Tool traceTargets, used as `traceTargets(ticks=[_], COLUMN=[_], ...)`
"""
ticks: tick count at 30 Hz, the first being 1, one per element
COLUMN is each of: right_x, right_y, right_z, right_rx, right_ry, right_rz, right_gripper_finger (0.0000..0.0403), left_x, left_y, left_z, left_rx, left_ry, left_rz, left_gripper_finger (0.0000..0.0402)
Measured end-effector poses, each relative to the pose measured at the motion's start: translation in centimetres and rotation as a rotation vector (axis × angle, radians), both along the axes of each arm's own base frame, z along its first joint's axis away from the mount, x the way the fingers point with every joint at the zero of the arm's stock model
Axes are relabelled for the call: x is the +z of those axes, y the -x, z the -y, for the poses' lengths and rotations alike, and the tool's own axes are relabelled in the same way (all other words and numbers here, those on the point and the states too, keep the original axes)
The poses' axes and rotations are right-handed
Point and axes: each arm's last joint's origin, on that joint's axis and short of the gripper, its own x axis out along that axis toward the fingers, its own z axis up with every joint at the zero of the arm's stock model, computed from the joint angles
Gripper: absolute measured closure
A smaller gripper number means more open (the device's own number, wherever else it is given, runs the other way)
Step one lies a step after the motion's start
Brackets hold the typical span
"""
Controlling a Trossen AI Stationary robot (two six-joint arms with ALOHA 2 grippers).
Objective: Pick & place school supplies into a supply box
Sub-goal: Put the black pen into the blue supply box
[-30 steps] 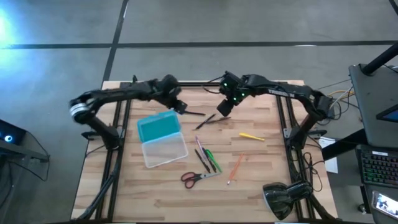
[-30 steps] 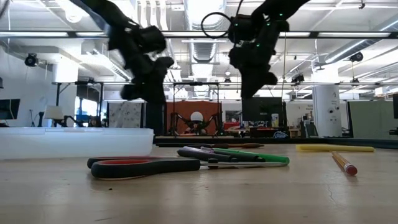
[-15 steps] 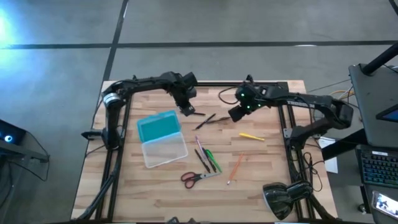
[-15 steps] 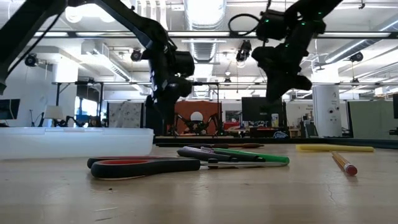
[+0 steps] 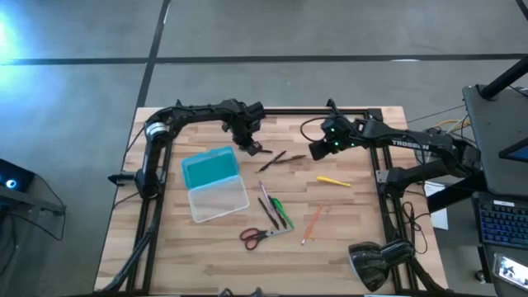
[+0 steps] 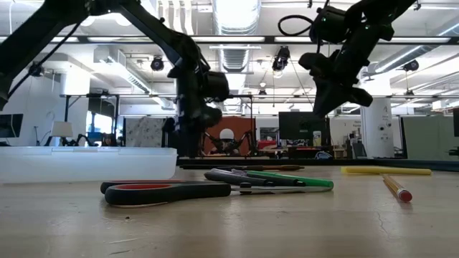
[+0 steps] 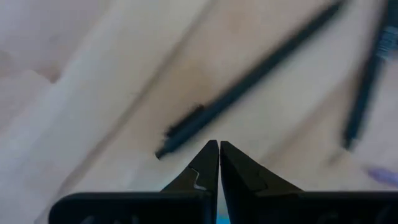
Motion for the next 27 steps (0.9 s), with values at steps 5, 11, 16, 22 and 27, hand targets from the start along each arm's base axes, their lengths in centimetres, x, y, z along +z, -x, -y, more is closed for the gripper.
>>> traceTargets(ticks=[5, 11, 16, 22, 27], right_x=[0.15, 0.23, 0.23, 0.23, 0.23], right_y=[-0.32, -0.44, -0.44, -0.45, -0.42], right_z=[0.15, 0.21, 0.21, 0.22, 0.27], right_rx=[0.000, 0.005, 0.012, 0.014, 0.003], right_ry=[0.016, 0.026, 0.031, 0.033, 0.051], right_rz=[0.033, 0.046, 0.044, 0.042, 0.034], right_gripper_finger=[0.0349, 0.0349, 0.0349, 0.0349, 0.0349], left_x=[-0.03, -0.06, -0.18, -0.19, -0.44], left_y=[-0.41, -0.62, -0.48, -0.44, -0.36], left_z=[-0.24, -0.36, -0.25, -0.12, 0.02], left_rx=[0.097, 0.169, 0.190, 0.212, 0.225], left_ry=[-0.060, -0.061, -0.046, -0.008, 0.011], left_rz=[0.017, 0.040, 0.024, 0.029, 0.026], left_gripper_finger=[0.0402, 0.0401, 0.0402, 0.0402, 0.0402])
